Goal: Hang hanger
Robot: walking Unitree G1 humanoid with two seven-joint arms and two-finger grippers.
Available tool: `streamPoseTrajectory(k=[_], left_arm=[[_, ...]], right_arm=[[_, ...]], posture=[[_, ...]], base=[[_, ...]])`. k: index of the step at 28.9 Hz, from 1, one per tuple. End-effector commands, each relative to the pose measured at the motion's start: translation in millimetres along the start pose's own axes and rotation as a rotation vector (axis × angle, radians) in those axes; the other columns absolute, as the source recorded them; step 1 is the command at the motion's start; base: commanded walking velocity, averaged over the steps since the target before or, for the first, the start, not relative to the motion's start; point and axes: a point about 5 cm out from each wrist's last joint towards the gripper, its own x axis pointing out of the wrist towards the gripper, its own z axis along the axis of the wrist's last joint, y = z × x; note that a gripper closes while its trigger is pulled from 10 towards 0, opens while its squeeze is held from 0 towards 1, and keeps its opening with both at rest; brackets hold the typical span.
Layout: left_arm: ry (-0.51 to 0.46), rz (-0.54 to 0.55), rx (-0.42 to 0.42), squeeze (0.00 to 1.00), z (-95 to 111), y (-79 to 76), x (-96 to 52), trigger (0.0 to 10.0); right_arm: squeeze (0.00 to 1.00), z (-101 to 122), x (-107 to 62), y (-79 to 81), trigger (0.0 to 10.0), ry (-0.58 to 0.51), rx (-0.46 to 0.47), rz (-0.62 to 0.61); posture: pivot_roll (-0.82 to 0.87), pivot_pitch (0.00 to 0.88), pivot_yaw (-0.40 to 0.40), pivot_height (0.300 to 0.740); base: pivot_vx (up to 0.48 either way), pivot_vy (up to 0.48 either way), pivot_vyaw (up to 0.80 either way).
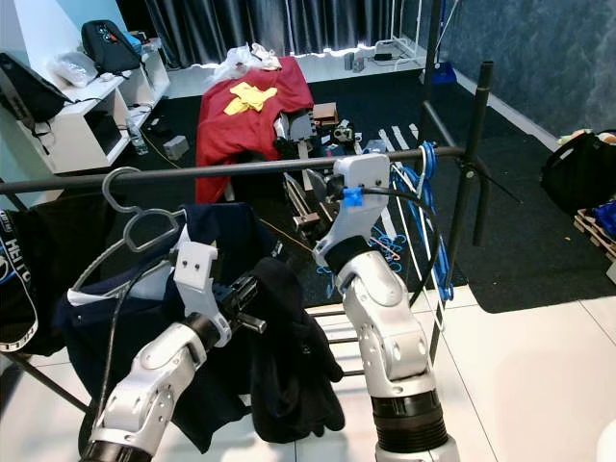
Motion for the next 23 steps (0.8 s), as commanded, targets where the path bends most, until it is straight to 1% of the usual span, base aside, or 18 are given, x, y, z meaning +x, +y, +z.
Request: streamPoseTrajectory(k=[1, 4, 5, 6, 8, 9, 10, 13, 16, 20, 21, 22, 23], left_arm=[[-0.020, -0.007, 0.015, 0.00, 5.2, 0.9, 1.2, 10.0], [-0.008, -0.010, 0.020, 0.00, 3.9, 2.8, -0.1, 10.0], [0.005, -0.010, 0.029, 0.00, 1.1, 4.1, -1.5, 10.0], [0.005, -0.010, 0.029, 0.00, 1.1, 4.1, -1.5, 10.0], [0.041, 0.016, 0.044, 0.00, -9.0, 8.9, -6.5, 10.0], [0.050, 0.023, 0.039, 0.00, -12.5, 9.6, -8.2, 10.0], [0.050, 0.023, 0.039, 0.00, -12.5, 9.6, -8.2, 10.0], [0.088, 0.030, 0.035, 0.00, -23.3, 10.6, -12.9, 10.0], [0.110, 0.021, 0.041, 0.00, -29.5, 9.6, -14.5, 10.0], [0.123, 0.008, 0.051, 0.00, -33.1, 8.1, -14.7, 10.0], [0.125, -0.001, 0.057, 0.00, -33.6, 6.5, -12.8, 10.0], [0.123, -0.009, 0.059, 0.00, -33.8, 5.3, -9.6, 10.0], [0.123, -0.009, 0.059, 0.00, -33.8, 5.3, -9.6, 10.0]], right_arm=[[0.00, -3.1, 1.0, 1.4, 10.0, 0.006, -0.008, 0.002], [0.00, -3.3, 2.3, 1.2, 10.0, 0.007, -0.018, 0.001], [0.00, -4.3, 2.6, 1.5, 10.0, 0.012, -0.028, 0.007], [0.00, -4.3, 2.6, 1.5, 10.0, 0.012, -0.028, 0.007], [0.00, -5.7, 4.2, 5.0, 10.0, 0.026, -0.054, 0.042], [0.00, -5.1, 4.9, 6.2, 10.0, 0.026, -0.059, 0.052], [0.00, -5.1, 4.9, 6.2, 10.0, 0.026, -0.059, 0.052], [0.00, -2.8, 7.5, 8.5, 10.0, 0.021, -0.074, 0.069], [0.00, -2.0, 8.5, 9.3, 10.0, 0.019, -0.079, 0.073], [0.00, -2.2, 8.9, 9.4, 10.0, 0.017, -0.084, 0.075], [0.00, -1.6, 9.3, 10.0, 10.0, 0.016, -0.089, 0.080], [0.00, 1.6, 11.5, 14.5, 10.0, 0.006, -0.105, 0.102], [0.00, 1.6, 11.5, 14.5, 10.0, 0.006, -0.105, 0.102]], posture=[[0.06, 0.035, 0.103, 0.740], [0.06, 0.035, 0.101, 0.740], [0.06, 0.032, 0.083, 0.740], [0.06, 0.032, 0.083, 0.740], [0.05, 0.037, 0.073, 0.740], [0.03, 0.038, 0.069, 0.740], [0.03, 0.038, 0.069, 0.740], [0.02, 0.041, 0.077, 0.740], [0.01, 0.041, 0.083, 0.740], [0.01, 0.041, 0.083, 0.740], [-0.02, 0.035, 0.077, 0.740], [-0.03, 0.042, 0.085, 0.740], [-0.03, 0.042, 0.085, 0.740]], base=[[0.000, 0.000, 0.00], [0.000, 0.000, 0.00], [0.000, 0.000, 0.80], [0.000, 0.000, 0.80], [0.000, 0.000, 0.80], [0.000, 0.000, 0.80], [0.000, 0.000, 0.80], [0.000, 0.000, 0.80], [0.000, 0.000, 0.80], [0.000, 0.000, 0.80], [0.000, 0.000, 0.80], [0.000, 0.000, 0.80], [0.000, 0.000, 0.80]])
